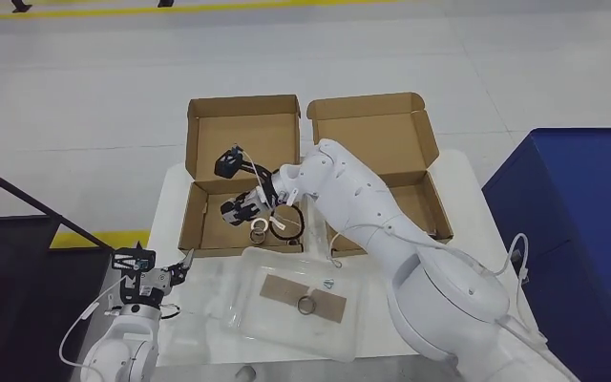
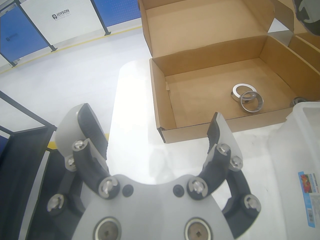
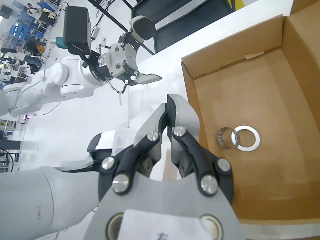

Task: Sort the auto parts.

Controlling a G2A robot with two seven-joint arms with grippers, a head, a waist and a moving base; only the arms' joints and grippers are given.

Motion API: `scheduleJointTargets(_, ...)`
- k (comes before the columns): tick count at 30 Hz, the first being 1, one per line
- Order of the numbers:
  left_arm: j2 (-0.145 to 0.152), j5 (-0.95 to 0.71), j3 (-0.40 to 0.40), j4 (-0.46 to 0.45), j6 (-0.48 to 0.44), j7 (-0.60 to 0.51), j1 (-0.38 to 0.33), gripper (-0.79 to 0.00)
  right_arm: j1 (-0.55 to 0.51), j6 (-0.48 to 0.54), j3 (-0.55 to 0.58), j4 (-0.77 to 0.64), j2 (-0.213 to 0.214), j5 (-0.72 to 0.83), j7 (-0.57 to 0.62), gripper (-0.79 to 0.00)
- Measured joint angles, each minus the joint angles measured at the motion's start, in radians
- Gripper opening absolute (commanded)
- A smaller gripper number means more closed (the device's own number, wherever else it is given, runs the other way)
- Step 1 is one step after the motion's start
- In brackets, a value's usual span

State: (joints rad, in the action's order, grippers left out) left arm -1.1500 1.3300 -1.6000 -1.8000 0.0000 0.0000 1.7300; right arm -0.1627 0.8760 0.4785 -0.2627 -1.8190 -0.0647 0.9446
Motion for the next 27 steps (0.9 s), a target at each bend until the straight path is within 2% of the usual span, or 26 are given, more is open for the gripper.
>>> scheduleJointTargets(7,0.000,0.000,0.000,0.000,0.000,0.000,0.000,0.000,-0.007,-0.001,-0.009,-0.019,0.001,-0.018,-0.001,-0.785)
scheduleJointTargets(14,0.000,0.000,0.000,0.000,0.000,0.000,0.000,0.000,0.006,0.073,-0.086,-0.185,0.044,-0.333,-0.084,-0.785)
scheduleJointTargets(19,0.000,0.000,0.000,0.000,0.000,0.000,0.000,0.000,-0.024,0.117,-0.089,-0.347,0.117,-0.489,-0.117,-0.785)
scheduleJointTargets(23,0.000,0.000,0.000,0.000,0.000,0.000,0.000,0.000,-0.074,0.114,-0.034,-0.507,0.200,-0.505,-0.115,-0.785)
scheduleJointTargets(25,0.000,0.000,0.000,0.000,0.000,0.000,0.000,0.000,-0.116,0.078,0.021,-0.581,0.245,-0.475,-0.116,-0.785)
scheduleJointTargets(27,0.000,0.000,0.000,0.000,0.000,0.000,0.000,0.000,-0.126,0.047,0.043,-0.591,0.255,-0.455,-0.119,-0.785)
